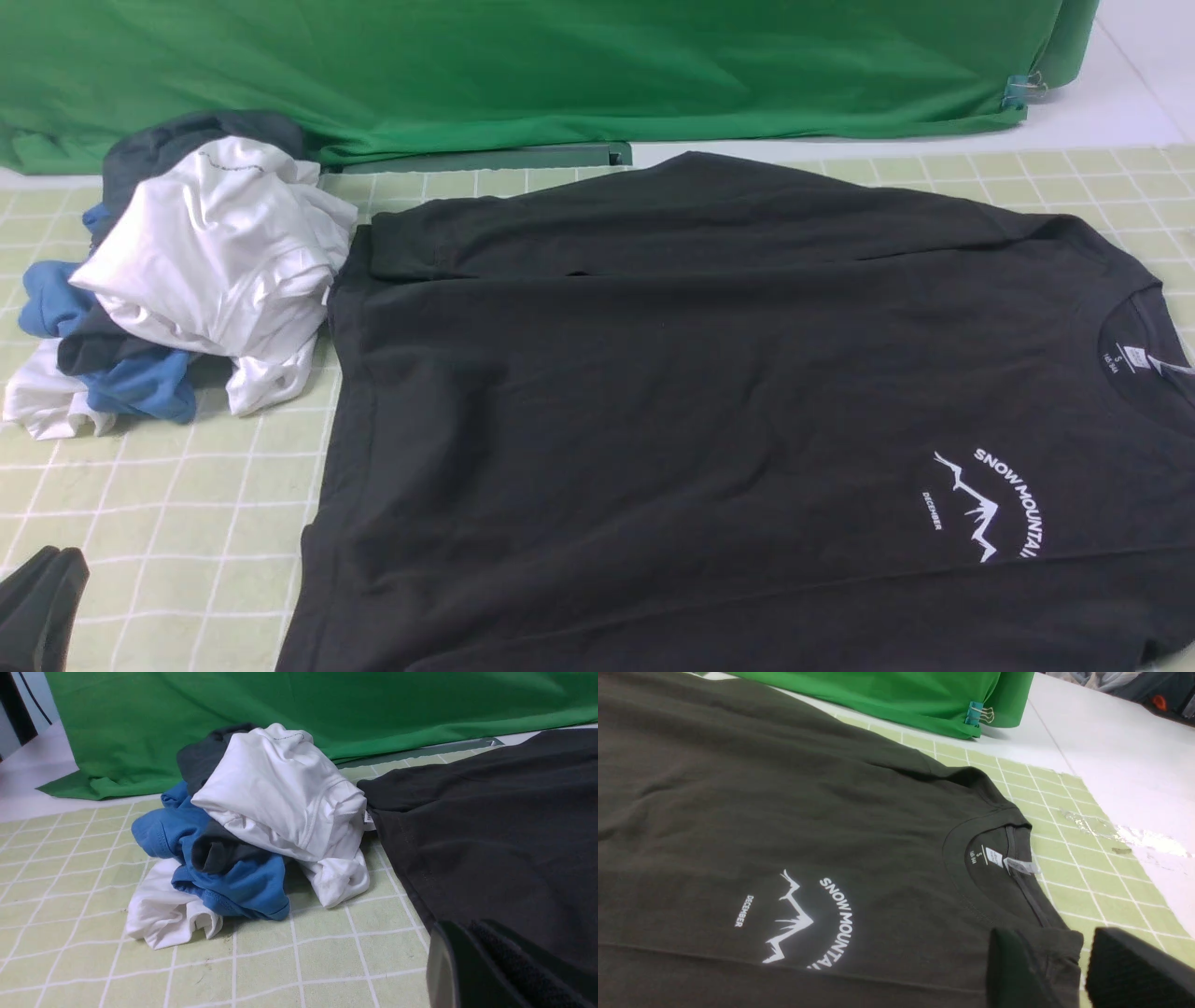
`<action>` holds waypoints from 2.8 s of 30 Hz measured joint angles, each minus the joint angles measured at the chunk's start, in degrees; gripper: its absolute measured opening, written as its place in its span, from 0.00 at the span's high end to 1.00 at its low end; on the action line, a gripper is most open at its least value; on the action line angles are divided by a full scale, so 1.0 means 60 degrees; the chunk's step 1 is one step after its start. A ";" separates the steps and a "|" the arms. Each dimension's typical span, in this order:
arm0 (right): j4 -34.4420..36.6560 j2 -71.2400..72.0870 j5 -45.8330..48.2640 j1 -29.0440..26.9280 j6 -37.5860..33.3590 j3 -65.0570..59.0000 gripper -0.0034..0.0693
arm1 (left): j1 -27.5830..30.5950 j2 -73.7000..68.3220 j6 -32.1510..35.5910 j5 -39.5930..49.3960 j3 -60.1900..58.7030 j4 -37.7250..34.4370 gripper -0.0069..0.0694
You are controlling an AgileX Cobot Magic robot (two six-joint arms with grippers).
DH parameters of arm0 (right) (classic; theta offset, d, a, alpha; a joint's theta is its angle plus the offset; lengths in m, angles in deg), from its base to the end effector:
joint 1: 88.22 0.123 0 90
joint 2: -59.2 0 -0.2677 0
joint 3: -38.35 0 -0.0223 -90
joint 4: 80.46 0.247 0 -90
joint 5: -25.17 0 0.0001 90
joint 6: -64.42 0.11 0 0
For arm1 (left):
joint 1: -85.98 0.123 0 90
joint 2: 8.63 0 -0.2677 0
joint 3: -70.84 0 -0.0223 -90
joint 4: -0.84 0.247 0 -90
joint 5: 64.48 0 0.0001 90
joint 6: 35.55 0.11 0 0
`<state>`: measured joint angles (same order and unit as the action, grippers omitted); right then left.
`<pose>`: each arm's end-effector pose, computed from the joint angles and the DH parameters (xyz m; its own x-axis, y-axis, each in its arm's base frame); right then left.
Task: Fold a long-sleeved shirt over a green coffee tablecloth.
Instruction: 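Grasp the left edge of the dark T-shirt lying flat on the table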
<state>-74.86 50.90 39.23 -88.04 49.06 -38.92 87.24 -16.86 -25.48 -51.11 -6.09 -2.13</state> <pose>0.0881 0.0029 0.1846 -0.1591 -0.1728 -0.9720 -0.0548 0.9846 -0.1661 0.0881 0.0006 0.1880 -0.1481 0.1218 -0.9814 0.0084 0.9925 0.1219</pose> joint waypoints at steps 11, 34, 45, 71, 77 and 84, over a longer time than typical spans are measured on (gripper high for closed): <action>0.0000 0.0000 0.0000 0.0000 0.0000 0.0000 0.62 | 0.0000 0.0000 0.0000 0.0000 0.0000 0.0000 0.89; 0.0000 0.0000 -0.0001 0.0000 0.0000 0.0000 0.62 | 0.0000 0.0000 -0.1226 -0.3610 0.0000 -0.3595 0.89; 0.0098 0.0000 -0.0549 0.0000 0.0178 -0.0009 0.62 | 0.0000 -0.0001 -0.5054 -0.7446 0.0351 -0.2788 0.89; 0.1294 -0.1186 -0.0466 0.0853 0.4481 0.2920 0.93 | -0.1381 -1.0368 0.0311 0.5356 0.6205 -0.3516 0.91; 0.1294 -0.3878 0.2227 0.1905 0.2560 0.5164 0.95 | -0.4328 -1.1556 -0.1401 0.5073 0.6204 -0.1331 0.91; 0.1331 -0.5475 0.3186 0.2760 0.2063 0.5524 0.95 | -0.5679 -1.2815 -0.2435 0.4989 0.6204 -0.0402 0.84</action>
<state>-66.87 18.05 58.34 -71.48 61.44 -5.78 53.16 -93.75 -40.09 -21.17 31.14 -4.55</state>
